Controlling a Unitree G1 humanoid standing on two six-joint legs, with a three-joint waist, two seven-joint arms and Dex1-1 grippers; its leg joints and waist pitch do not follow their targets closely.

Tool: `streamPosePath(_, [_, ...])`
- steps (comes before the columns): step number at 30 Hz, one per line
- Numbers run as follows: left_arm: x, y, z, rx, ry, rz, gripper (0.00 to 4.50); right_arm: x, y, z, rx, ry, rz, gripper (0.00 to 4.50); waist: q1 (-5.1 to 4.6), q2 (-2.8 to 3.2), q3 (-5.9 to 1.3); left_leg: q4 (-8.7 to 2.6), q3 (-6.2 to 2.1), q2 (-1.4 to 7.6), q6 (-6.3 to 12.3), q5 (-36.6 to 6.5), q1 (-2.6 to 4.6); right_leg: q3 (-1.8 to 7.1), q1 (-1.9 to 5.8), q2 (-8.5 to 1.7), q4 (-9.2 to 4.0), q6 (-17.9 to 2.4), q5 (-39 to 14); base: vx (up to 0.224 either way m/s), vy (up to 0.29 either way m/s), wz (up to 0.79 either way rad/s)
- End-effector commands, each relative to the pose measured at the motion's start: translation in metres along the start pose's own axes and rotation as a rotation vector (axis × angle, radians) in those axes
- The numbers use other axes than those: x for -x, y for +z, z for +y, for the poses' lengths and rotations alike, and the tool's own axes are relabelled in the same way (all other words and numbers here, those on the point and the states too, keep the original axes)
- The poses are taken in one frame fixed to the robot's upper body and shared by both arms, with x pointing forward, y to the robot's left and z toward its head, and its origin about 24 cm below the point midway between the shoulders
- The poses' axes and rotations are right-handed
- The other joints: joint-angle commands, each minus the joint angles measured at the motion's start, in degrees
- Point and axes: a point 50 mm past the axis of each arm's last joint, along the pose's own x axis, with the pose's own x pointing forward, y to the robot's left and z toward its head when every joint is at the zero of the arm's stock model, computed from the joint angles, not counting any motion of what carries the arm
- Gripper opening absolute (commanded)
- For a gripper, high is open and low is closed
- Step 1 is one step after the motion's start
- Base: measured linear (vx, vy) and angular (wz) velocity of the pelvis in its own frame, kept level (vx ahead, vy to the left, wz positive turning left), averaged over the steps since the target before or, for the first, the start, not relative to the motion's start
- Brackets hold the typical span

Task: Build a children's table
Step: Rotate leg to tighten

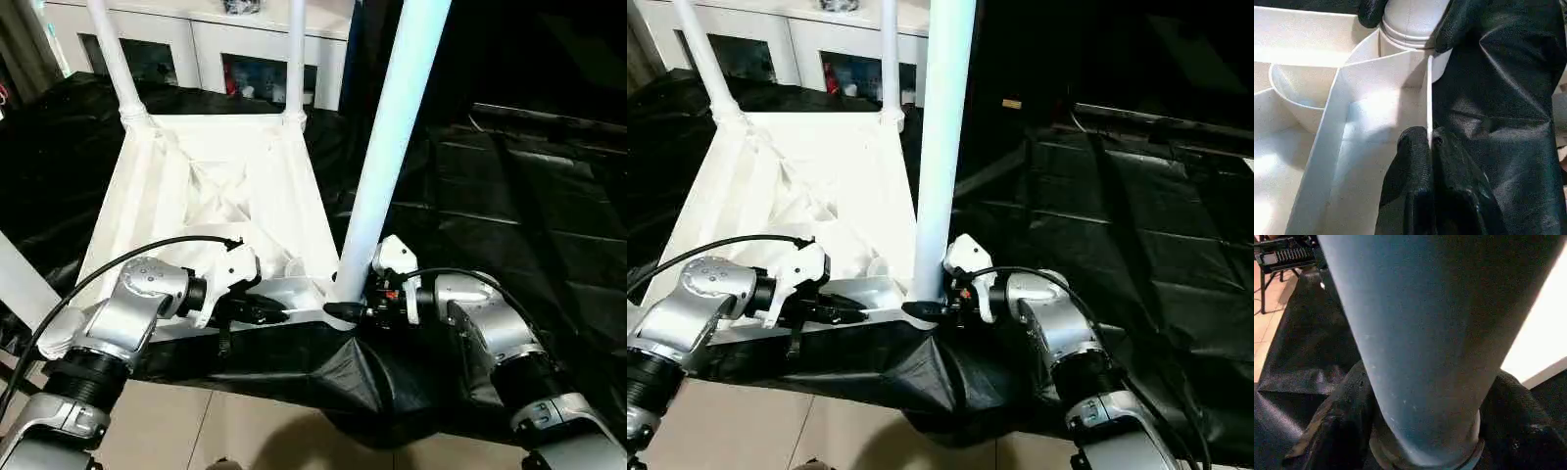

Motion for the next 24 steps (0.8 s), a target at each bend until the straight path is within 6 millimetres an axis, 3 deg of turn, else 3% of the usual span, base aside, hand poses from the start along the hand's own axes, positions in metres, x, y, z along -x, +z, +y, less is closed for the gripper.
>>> streamPosePath(1, [-0.01,0.008,-0.003,-0.013,-0.013,-0.051,0.0,-0.007,-0.002,0.006,-0.026,0.026,-0.008,2.61,0.04,0.22,-3.53,-3.32,0.23,1.26,1.9,-9.24,0.41,2.21,2.87,-3.88,-3.22,-12.8,-5.97,0.0,0.0,0.0])
streamPosePath(5, [-0.026,0.01,0.005,0.021,0.124,-0.06,0.0,-0.021,-0.002,0.001,-0.088,-0.132,-0.051,2.6,-0.23,0.1,-3.29,-3.49,0.13,1.17,0.79,-11.01,0.44,2.28,2.78,-3.97,-3.66,-12.13,-9.45,0.0,0.0,0.0])
streamPosePath(7, [-0.05,0.016,0.009,0.058,0.236,-0.067,0.0,-0.044,0.0,0.003,-0.133,-0.261,-0.078,2.59,-0.39,0.2,-2.97,-3.69,0.07,1.08,-0.63,-13.83,0.86,2.35,2.41,-4.08,-4.38,-10.49,-16.02,0.0,0.0,0.0])
streamPosePath(9, [-0.055,0.018,0.011,0.066,0.27,-0.066,0.0,-0.05,0.0,0.003,-0.151,-0.294,-0.079,2.59,-0.37,0.14,-2.99,-3.82,-0.14,1.07,-1.06,-15.31,0.97,2.4,2.26,-4.2,-4.89,-8.61,-20.87,0.0,0.0,0.0])
streamPosePath(17, [-0.081,0.036,0.014,0.087,0.381,-0.081,0.0,-0.081,0.014,0.006,-0.195,-0.455,-0.102,2.59,-0.42,0.3,-3.2,-3.86,-0.19,0.96,-0.87,-14.53,0.6,2.4,2.26,-4.01,-4.8,-7.88,-18.33,0.0,0.0,0.0])
streamPosePath(19, [-0.083,0.038,0.013,0.081,0.376,-0.083,0.0,-0.084,0.016,0.008,-0.198,-0.435,-0.121,3.15,-0.27,0.47,-3.34,-3.79,-0.17,0.96,-0.36,-13.59,0.55,2.4,2.39,-4.05,-4.64,-8.05,-16.43,0.0,0.0,0.0])
streamPosePath(23, [-0.081,0.037,0.01,0.058,0.333,-0.097,0.0,-0.081,0.016,0.008,-0.204,-0.413,-0.134,3.39,-0.33,0.55,-3.35,-3.81,-0.13,0.94,0.01,-13.25,0.41,2.36,2.48,-3.96,-4.49,-8.72,-14.42,0.0,0.0,0.0])
streamPosePath(24, [-0.078,0.036,0.007,0.052,0.302,-0.105,0.0,-0.076,0.016,0.006,-0.171,-0.415,-0.127,3.66,-0.35,0.56,-3.35,-3.84,-0.15,0.97,-0.01,-13.43,0.46,2.34,2.46,-3.96,-4.5,-8.76,-14.57,0.0,0.0,0.0])
